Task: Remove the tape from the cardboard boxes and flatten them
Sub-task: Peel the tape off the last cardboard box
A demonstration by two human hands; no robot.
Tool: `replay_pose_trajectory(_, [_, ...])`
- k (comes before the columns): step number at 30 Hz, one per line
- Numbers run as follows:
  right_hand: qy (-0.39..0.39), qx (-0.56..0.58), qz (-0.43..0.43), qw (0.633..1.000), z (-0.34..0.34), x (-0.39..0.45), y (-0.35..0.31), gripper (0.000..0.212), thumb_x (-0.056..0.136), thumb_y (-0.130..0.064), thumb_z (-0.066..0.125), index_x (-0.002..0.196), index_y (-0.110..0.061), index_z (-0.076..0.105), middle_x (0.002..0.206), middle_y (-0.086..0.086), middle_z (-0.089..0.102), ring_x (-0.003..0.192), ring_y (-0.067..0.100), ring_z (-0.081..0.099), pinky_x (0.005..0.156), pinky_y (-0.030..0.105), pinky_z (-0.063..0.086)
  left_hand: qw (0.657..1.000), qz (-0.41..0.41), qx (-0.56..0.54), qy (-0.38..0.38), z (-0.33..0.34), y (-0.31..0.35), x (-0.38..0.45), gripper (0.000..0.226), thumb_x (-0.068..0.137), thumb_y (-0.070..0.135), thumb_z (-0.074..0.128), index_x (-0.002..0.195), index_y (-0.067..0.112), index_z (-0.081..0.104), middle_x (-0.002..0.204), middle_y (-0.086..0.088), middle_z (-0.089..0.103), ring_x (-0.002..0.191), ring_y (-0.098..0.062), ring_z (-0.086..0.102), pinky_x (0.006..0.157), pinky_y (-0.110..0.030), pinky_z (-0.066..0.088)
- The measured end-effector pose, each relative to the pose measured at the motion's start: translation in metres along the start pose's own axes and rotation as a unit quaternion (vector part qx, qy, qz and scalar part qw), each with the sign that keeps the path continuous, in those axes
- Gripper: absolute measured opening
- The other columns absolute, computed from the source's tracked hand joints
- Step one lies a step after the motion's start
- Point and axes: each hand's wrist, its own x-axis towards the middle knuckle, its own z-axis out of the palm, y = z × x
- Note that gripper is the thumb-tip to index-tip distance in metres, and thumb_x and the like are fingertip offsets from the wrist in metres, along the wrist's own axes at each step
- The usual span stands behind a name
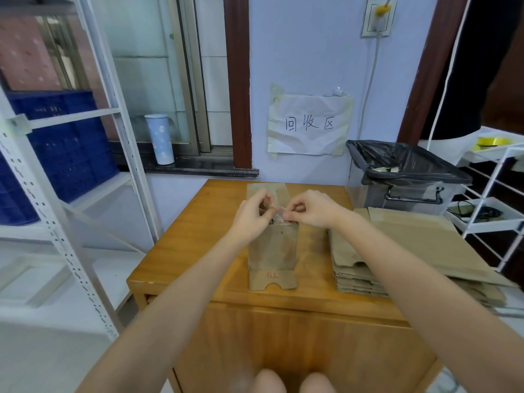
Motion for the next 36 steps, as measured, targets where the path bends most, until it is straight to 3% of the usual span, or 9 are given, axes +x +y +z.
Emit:
replay_pose_trajectory(6, [0.001, -0.011, 0.021, 1.0, 0.001, 0.005, -0.004, 0.016, 0.088, -0.041, 0.064, 0.087, -0.027, 0.071, 0.076, -0.015, 0.062, 0.082, 0.008, 0.056, 0.081, 0.028, 0.046, 0.997, 0.003, -0.06, -0.048, -0.01, -0.003, -0.008, 0.012, 0.091, 0.013, 0.062, 0.091, 0.007, 0.052, 0.078, 0.008, 0.051, 0.071, -0.002, 0.047, 0.071, -0.02, 0.039])
replay_pose_trajectory(11, [0.002, 0.004, 0.029, 1.0, -0.001, 0.003, -0.003, 0.014, 0.09, -0.038, 0.063, 0.084, -0.027, 0.069, 0.075, -0.013, 0.062, 0.084, 0.013, 0.058, 0.078, 0.028, 0.044, 0.992, -0.041, -0.057, -0.107, -0.016, 0.004, -0.011, 0.039, 0.087, 0.022, 0.07, 0.121, 0.014, 0.051, 0.1, 0.007, 0.058, 0.09, 0.008, 0.054, 0.082, -0.004, 0.039])
replay_pose_trajectory(13, [-0.008, 0.002, 0.02, 1.0, -0.003, 0.001, -0.007, 0.015, 0.092, -0.036, 0.06, 0.083, -0.027, 0.067, 0.07, -0.016, 0.058, 0.076, 0.01, 0.054, 0.071, 0.026, 0.04, 0.992, -0.042, 0.006, -0.119, -0.015, 0.0, -0.006, 0.033, 0.088, 0.029, 0.069, 0.117, 0.018, 0.058, 0.103, 0.007, 0.062, 0.097, -0.003, 0.058, 0.091, -0.017, 0.045])
replay_pose_trajectory(16, [-0.046, 0.044, 0.002, 0.998, -0.006, -0.008, -0.01, 0.021, 0.094, -0.041, 0.056, 0.089, -0.024, 0.067, 0.072, -0.014, 0.058, 0.067, 0.003, 0.049, 0.065, 0.024, 0.038, 0.993, -0.063, 0.047, -0.093, -0.013, 0.0, 0.0, 0.007, 0.088, 0.023, 0.067, 0.094, 0.018, 0.067, 0.093, 0.001, 0.069, 0.093, -0.017, 0.063, 0.088, -0.046, 0.052])
replay_pose_trajectory(19, [-0.072, 0.1, 0.01, 0.992, -0.002, -0.023, -0.004, 0.042, 0.086, -0.05, 0.062, 0.118, -0.023, 0.06, 0.113, -0.008, 0.061, 0.104, 0.008, 0.056, 0.086, 0.031, 0.05, 0.993, -0.087, 0.055, -0.055, -0.008, 0.003, 0.002, 0.005, 0.086, 0.018, 0.068, 0.084, 0.021, 0.065, 0.088, 0.001, 0.07, 0.09, -0.021, 0.064, 0.085, -0.048, 0.052])
replay_pose_trajectory(22, [0.044, -0.044, 0.012, 0.998, 0.026, -0.035, -0.001, 0.079, 0.076, -0.055, 0.071, 0.141, -0.021, 0.04, 0.138, -0.005, 0.049, 0.124, 0.014, 0.048, 0.1, 0.039, 0.044, 0.994, -0.102, 0.038, -0.029, -0.002, 0.003, 0.001, 0.008, 0.085, 0.016, 0.07, 0.081, 0.021, 0.065, 0.088, 0.003, 0.071, 0.092, -0.019, 0.065, 0.086, -0.045, 0.051])
replay_pose_trajectory(24, [0.116, -0.017, 0.048, 0.992, 0.046, -0.038, -0.003, 0.086, 0.074, -0.055, 0.073, 0.142, -0.019, 0.036, 0.138, -0.003, 0.049, 0.122, 0.016, 0.051, 0.097, 0.04, 0.047, 0.995, -0.102, 0.011, -0.021, 0.0, 0.002, -0.001, 0.007, 0.085, 0.016, 0.071, 0.082, 0.011, 0.067, 0.086, -0.001, 0.072, 0.09, -0.021, 0.065, 0.085, -0.046, 0.051])
replay_pose_trajectory(29, [0.176, 0.02, 0.065, 0.982, 0.061, -0.034, 0.0, 0.062, 0.081, -0.044, 0.072, 0.131, -0.013, 0.053, 0.126, 0.002, 0.062, 0.111, 0.021, 0.059, 0.092, 0.037, 0.048, 0.995, -0.095, -0.016, -0.016, -0.001, 0.002, -0.002, 0.012, 0.083, 0.018, 0.074, 0.085, 0.007, 0.069, 0.086, -0.009, 0.072, 0.088, -0.025, 0.066, 0.084, -0.043, 0.051])
replay_pose_trajectory(36, [0.148, 0.027, 0.034, 0.988, 0.053, -0.036, 0.004, 0.045, 0.093, -0.031, 0.06, 0.132, -0.01, 0.054, 0.117, 0.01, 0.067, 0.108, 0.027, 0.061, 0.09, 0.038, 0.049, 0.988, -0.129, -0.055, -0.069, -0.01, 0.004, 0.005, 0.027, 0.083, 0.014, 0.073, 0.091, -0.01, 0.065, 0.079, -0.009, 0.056, 0.075, -0.013, 0.052, 0.062, -0.011, 0.041])
